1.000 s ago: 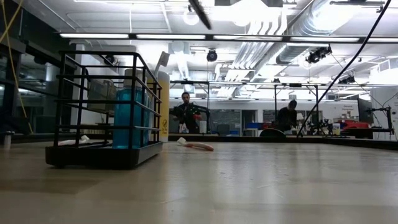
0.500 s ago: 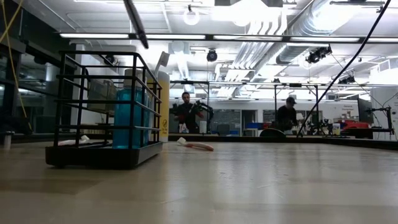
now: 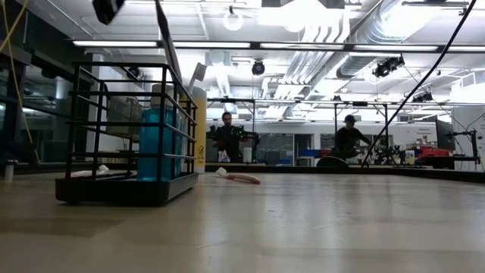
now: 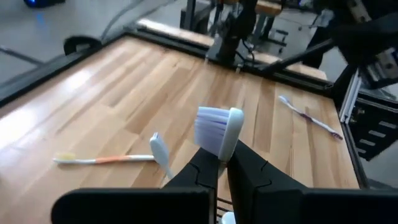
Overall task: Pick & Place toothbrushing station
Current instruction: Put the left purple toothbrush into the top section of the black wire organizer, then put the purple toothbrush into the top section of the black wire organizer
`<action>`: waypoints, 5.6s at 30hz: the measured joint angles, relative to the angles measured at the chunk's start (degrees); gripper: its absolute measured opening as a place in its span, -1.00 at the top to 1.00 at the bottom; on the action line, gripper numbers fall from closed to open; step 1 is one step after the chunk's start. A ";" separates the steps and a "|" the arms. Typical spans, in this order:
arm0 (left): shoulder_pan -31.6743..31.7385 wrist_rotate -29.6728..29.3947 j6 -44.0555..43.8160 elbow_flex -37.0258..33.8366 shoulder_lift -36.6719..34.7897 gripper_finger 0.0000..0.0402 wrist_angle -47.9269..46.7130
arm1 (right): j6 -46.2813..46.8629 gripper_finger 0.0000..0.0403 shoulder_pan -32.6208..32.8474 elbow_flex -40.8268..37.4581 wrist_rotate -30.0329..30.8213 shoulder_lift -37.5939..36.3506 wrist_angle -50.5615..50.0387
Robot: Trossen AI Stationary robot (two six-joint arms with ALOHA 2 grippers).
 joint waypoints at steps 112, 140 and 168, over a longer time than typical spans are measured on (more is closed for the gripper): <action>-3.54 18.15 17.53 0.00 19.07 0.62 35.15 | 42.78 0.24 19.69 -0.01 -68.11 -1.81 -74.90; -3.54 18.16 17.55 0.00 22.50 0.62 40.88 | 41.24 0.41 19.08 -0.02 -68.79 5.03 -76.71; -3.54 18.16 17.55 0.00 22.46 0.62 40.88 | 41.46 0.95 19.06 0.11 -69.01 8.15 -78.10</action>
